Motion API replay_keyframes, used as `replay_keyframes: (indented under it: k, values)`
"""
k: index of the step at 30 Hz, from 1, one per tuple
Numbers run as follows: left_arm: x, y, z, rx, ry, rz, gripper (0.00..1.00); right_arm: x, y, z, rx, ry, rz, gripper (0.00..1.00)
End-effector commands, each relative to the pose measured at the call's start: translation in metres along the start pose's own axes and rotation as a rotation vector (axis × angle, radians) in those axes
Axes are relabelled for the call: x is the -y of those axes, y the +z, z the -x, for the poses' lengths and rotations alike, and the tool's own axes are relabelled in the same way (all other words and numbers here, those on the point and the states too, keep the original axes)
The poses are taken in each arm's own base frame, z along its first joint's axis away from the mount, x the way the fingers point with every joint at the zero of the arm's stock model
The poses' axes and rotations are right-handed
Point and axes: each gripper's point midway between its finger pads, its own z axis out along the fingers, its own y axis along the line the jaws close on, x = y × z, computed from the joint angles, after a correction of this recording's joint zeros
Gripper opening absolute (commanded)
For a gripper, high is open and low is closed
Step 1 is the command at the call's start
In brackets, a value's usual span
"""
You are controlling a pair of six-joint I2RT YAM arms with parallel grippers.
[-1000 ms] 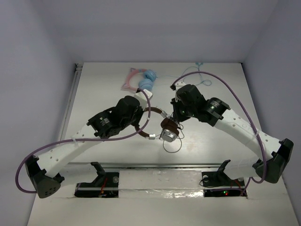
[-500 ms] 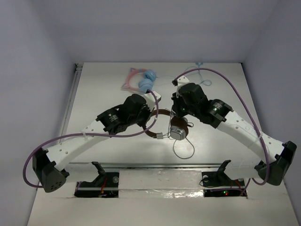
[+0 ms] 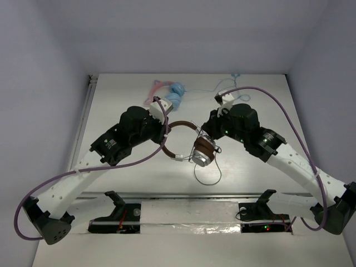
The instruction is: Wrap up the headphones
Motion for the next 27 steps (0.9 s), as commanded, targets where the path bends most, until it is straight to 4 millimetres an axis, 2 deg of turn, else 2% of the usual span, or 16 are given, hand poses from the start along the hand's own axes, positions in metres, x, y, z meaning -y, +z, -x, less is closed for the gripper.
replay_keyframes:
  k: [1, 2, 7, 8, 11, 12, 15, 16, 18, 19, 20, 22, 23, 24, 26, 27]
  values:
    - [0.048, -0.032, 0.037, 0.136, 0.018, -0.269, 0.0, 0.001, 0.003, 0.039, 0.176, 0.026, 0.065, 0.12]
    - [0.051, -0.034, 0.038, 0.138, 0.022, -0.284, 0.0, -0.006, 0.003, 0.038, 0.187, 0.023, 0.106, 0.12]
    - [0.05, -0.034, 0.036, 0.135, 0.019, -0.291, 0.0, 0.003, -0.013, 0.06, 0.249, 0.02, 0.128, 0.26]
    - [0.052, -0.035, 0.036, 0.141, 0.021, -0.304, 0.0, -0.002, -0.015, 0.061, 0.252, 0.019, 0.155, 0.27]
    - [0.059, -0.041, 0.048, 0.187, 0.001, -0.345, 0.0, -0.007, -0.012, 0.06, 0.262, 0.016, 0.201, 0.33]
    - [0.062, -0.044, 0.054, 0.208, 0.001, -0.363, 0.0, -0.007, -0.008, 0.051, 0.243, 0.034, 0.213, 0.34]
    - [0.059, -0.05, 0.075, 0.254, -0.024, -0.347, 0.0, -0.016, -0.01, 0.054, 0.284, 0.053, 0.278, 0.37]
    - [0.06, -0.053, 0.08, 0.268, -0.028, -0.349, 0.0, -0.016, -0.008, 0.046, 0.277, 0.061, 0.289, 0.41]
    - [0.057, -0.061, 0.1, 0.318, -0.052, -0.332, 0.0, -0.023, -0.011, 0.046, 0.303, 0.077, 0.336, 0.43]
    - [0.057, -0.063, 0.103, 0.321, -0.056, -0.335, 0.0, -0.022, -0.007, 0.038, 0.29, 0.088, 0.344, 0.43]
    - [0.058, -0.069, 0.114, 0.343, -0.06, -0.337, 0.0, -0.029, -0.009, 0.039, 0.303, 0.086, 0.385, 0.43]
    - [0.052, -0.066, 0.116, 0.322, -0.078, -0.3, 0.0, -0.034, -0.009, 0.034, 0.294, 0.105, 0.424, 0.44]
    - [0.05, -0.069, 0.124, 0.329, -0.079, -0.285, 0.0, -0.032, -0.007, 0.028, 0.286, 0.113, 0.416, 0.44]
    - [0.043, -0.059, 0.115, 0.27, -0.101, -0.242, 0.0, -0.029, -0.007, 0.026, 0.29, 0.121, 0.4, 0.43]
    - [0.037, -0.051, 0.109, 0.216, -0.107, -0.204, 0.0, -0.018, -0.011, 0.022, 0.328, 0.144, 0.35, 0.32]
    - [0.029, -0.043, 0.099, 0.164, -0.119, -0.159, 0.0, -0.009, -0.013, 0.026, 0.366, 0.177, 0.3, 0.27]
